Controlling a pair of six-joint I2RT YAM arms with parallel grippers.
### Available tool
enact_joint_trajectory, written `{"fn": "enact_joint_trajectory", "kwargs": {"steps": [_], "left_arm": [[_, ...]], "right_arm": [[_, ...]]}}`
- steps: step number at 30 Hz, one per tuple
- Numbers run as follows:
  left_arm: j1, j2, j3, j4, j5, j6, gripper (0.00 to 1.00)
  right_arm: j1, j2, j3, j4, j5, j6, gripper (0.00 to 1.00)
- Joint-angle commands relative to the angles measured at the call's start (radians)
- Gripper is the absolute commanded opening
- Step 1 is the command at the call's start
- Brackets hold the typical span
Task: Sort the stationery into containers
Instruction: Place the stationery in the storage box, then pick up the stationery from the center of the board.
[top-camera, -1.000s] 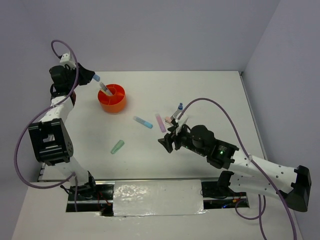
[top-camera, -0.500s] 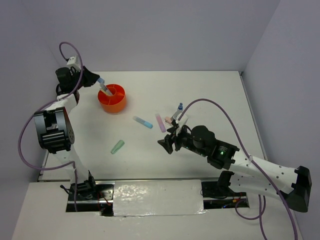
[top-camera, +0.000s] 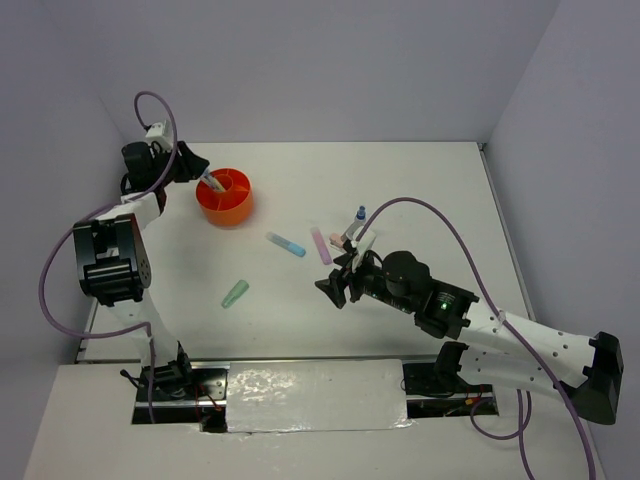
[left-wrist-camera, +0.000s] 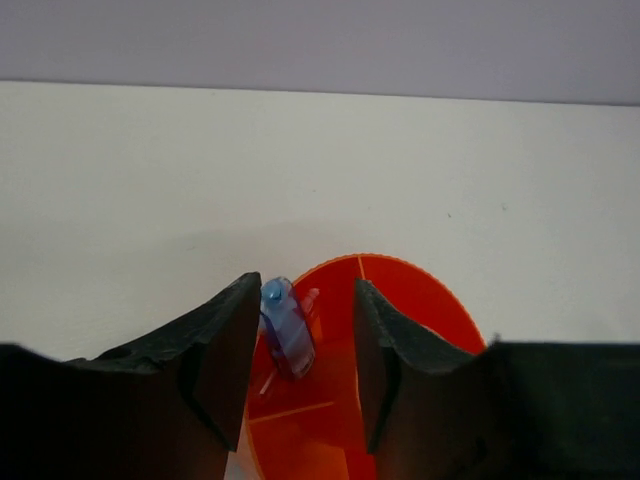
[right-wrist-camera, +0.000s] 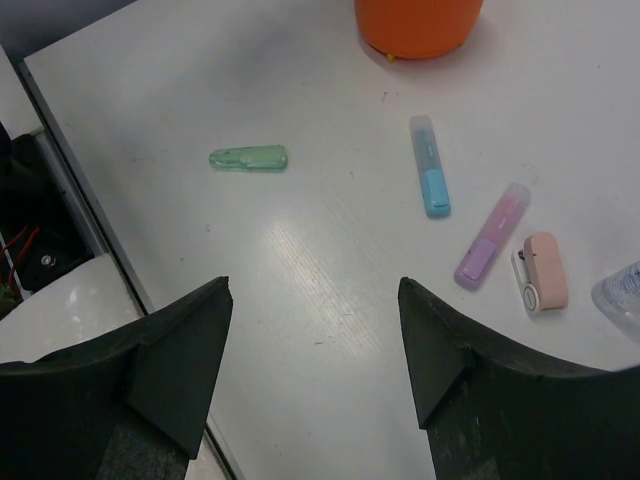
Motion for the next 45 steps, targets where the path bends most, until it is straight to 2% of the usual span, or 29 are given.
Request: {"fn": "enact_joint_trajectory", "kwargs": {"steps": [1,3,4,5,8,11,12,14,15,16,18,20,21,22,23,24,25,26,27,28,30,36,39,45], "left_arm": [[-0.004,-0.036,-0.012,0.042,-0.019,0.058,0.55],[-0.004,-0.056,-0.021,0.048,-0.033,0.047,0.66],[-0.004,-0.063,-0.020,0.056,-0.038,0.037,0.97],[-0.004,-0.086,-0.017,0.055,-0.041,0.015,0.99],[0.000,-0.164,0.011,0.027,-0.099,-0.011,0.99],[0.003,-0.258,0.099,-0.140,-0.348,-0.055,0.99],[0.003,-0.275,0.140,-0.300,-0.519,-0.072,0.99],[0.007,-0.313,0.292,-0.489,-0.660,-0.155,0.99],[0.010,-0.333,0.343,-0.665,-0.721,-0.187,0.99],[0.022,-0.344,0.435,-0.751,-0.731,-0.207,0.99],[0.044,-0.400,0.497,-0.975,-0.681,-0.259,0.99],[0.047,-0.471,0.449,-1.050,-0.615,-0.264,0.99],[0.049,-0.575,0.397,-1.053,-0.589,-0.258,0.99],[0.049,-0.633,0.243,-0.994,-0.529,-0.249,0.99],[0.047,-0.699,0.158,-0.952,-0.508,-0.240,0.99],[0.049,-0.818,0.010,-0.914,-0.500,-0.229,0.99],[0.047,-0.870,-0.051,-0.854,-0.510,-0.220,0.99],[0.049,-0.951,-0.146,-0.834,-0.519,-0.198,0.99],[0.050,-0.980,-0.180,-0.823,-0.535,-0.197,0.99],[0.052,-1.014,-0.206,-0.808,-0.549,-0.184,0.99],[0.055,-1.021,-0.248,-0.800,-0.541,-0.177,0.99],[0.058,-0.990,-0.243,-0.815,-0.425,-0.164,0.99],[0.062,-1.017,-0.274,-0.788,-0.397,-0.174,0.99],[0.067,-1.088,-0.302,-0.786,-0.438,-0.172,0.99]], "right_arm": [[0.008,-0.019,-0.009,0.040,-0.002,-0.013,0.75],[0.008,-0.011,-0.009,0.046,-0.001,-0.011,0.75],[0.008,-0.007,-0.007,0.049,0.004,-0.011,0.76],[0.008,0.001,-0.006,0.049,0.007,-0.008,0.78],[0.008,0.100,0.011,0.082,-0.007,0.004,0.80],[0.008,0.246,0.090,0.080,-0.085,-0.005,0.80],[0.008,0.284,0.111,0.085,-0.123,-0.011,0.80],[0.011,0.428,0.193,0.088,-0.190,-0.052,0.80],[0.020,0.532,0.229,0.068,-0.210,-0.074,0.80],[0.027,0.583,0.265,0.060,-0.214,-0.114,0.79],[0.050,0.736,0.383,0.012,-0.206,-0.229,0.78],[0.060,0.832,0.521,-0.030,-0.182,-0.302,0.78],[0.063,0.919,0.569,-0.091,-0.185,-0.374,0.78],[0.064,0.958,0.658,-0.118,-0.180,-0.405,0.78],[0.063,0.996,0.702,-0.176,-0.188,-0.437,0.78],[0.061,1.062,0.742,-0.203,-0.203,-0.503,0.79],[0.064,1.091,0.782,-0.231,-0.211,-0.531,0.80],[0.066,1.140,0.853,-0.283,-0.236,-0.581,0.82],[0.064,1.162,0.881,-0.302,-0.253,-0.606,0.89],[0.064,1.174,0.914,-0.323,-0.292,-0.635,1.00],[0.067,1.197,0.918,-0.319,-0.321,-0.719,1.00],[0.069,1.266,0.959,-0.340,-0.382,-0.852,0.99],[0.067,1.337,1.057,-0.392,-0.386,-0.904,0.99],[0.066,1.447,1.168,-0.440,-0.389,-0.939,0.96]]}}
